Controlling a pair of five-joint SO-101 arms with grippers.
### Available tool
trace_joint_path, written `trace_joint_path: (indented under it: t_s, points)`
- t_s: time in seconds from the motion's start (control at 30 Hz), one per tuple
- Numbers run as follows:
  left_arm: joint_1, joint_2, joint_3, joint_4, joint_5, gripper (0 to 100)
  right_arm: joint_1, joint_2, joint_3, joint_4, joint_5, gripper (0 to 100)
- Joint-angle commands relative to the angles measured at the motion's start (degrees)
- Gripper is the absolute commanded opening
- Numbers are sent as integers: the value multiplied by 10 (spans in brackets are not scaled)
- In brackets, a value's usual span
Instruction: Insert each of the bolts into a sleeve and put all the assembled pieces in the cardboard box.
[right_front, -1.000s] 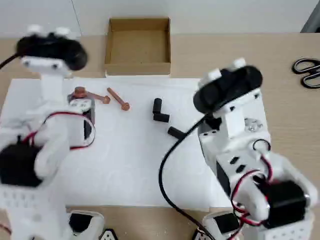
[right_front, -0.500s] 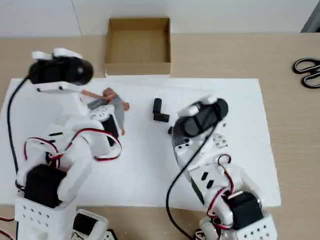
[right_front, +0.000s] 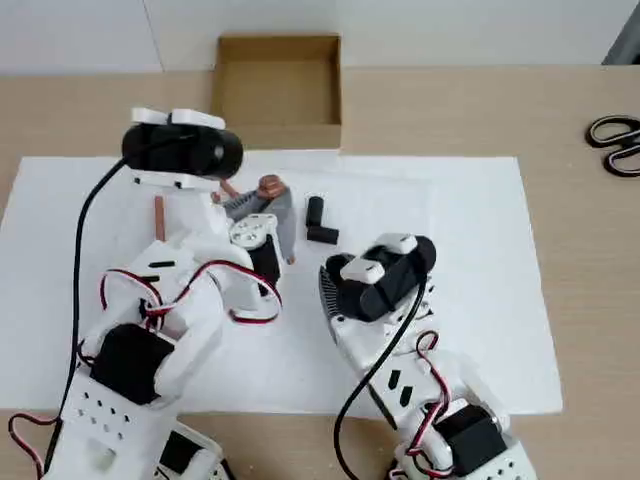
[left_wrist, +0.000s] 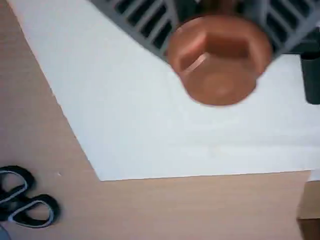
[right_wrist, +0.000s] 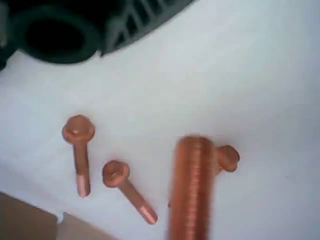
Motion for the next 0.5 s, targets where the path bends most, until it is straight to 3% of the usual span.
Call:
trace_joint_path:
  t_s: [0.0, 0.47]
  points:
    - [22, -10, -4, -27, 3, 5, -2, -13, -3, -15, -5, 4]
    - [79, 31, -4, -81, 2, 5, -18, -17, -2, -10, -9, 4]
